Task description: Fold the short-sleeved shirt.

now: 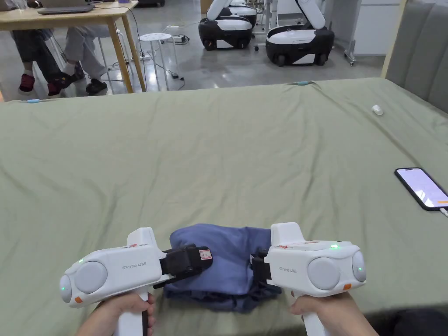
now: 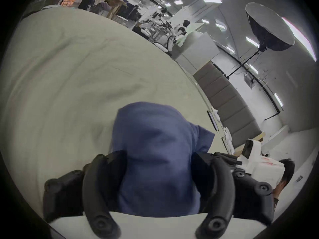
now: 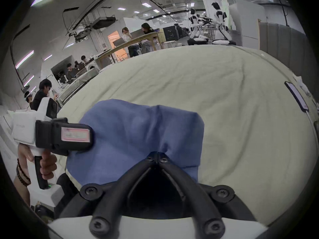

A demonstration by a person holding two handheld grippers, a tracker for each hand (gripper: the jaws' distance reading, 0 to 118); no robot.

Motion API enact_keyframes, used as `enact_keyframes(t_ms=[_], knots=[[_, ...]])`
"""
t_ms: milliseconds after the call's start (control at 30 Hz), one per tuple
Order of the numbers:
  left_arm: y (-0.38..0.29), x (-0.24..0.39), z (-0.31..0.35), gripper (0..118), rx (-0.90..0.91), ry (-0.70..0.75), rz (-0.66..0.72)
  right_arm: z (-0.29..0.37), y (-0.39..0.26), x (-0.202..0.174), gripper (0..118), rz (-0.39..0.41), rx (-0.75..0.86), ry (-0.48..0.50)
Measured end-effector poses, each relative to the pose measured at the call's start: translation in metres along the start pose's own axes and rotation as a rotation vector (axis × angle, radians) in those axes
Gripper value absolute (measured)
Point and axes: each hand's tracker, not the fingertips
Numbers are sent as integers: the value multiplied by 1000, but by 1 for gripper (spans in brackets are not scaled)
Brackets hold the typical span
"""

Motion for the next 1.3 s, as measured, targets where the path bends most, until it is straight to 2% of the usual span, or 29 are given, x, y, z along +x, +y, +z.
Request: enact_keyframes(t_ms=[33,67,300,500,667,867,967,1033,1200,1300], knots=[[0,1,0,39,1,15,-16,0,0,0,0,1,-2,-4],[3,-8,-4,26,5,10,-18,0,0,-2,0,4,-2,-7],[11,-10,6,24,-21,-30,-45,-1,5,-23,0,68,-9,-71],[22,-27,40,24,-2,-38,-68,-8,19,-62,0,109,-14,-59],[49,-80,85,23,37,13,-91,-24,37,-118,0,178,29,-51],[82,-173,158,23,111,67,-53,-60,65,-203,0,270,79,9],[95,-219,193,23,142,85,-31,-91,76,-248,0,329,126,2],[102,-242,223,23,172,133,-29,-113,87,-284,0,373,214,-11],[130,-316,285,23,182,235,-13,-162,116,-341,0,382,283,4],[146,-363,317,23,218,298,3,-185,129,-358,0,405,315,2]])
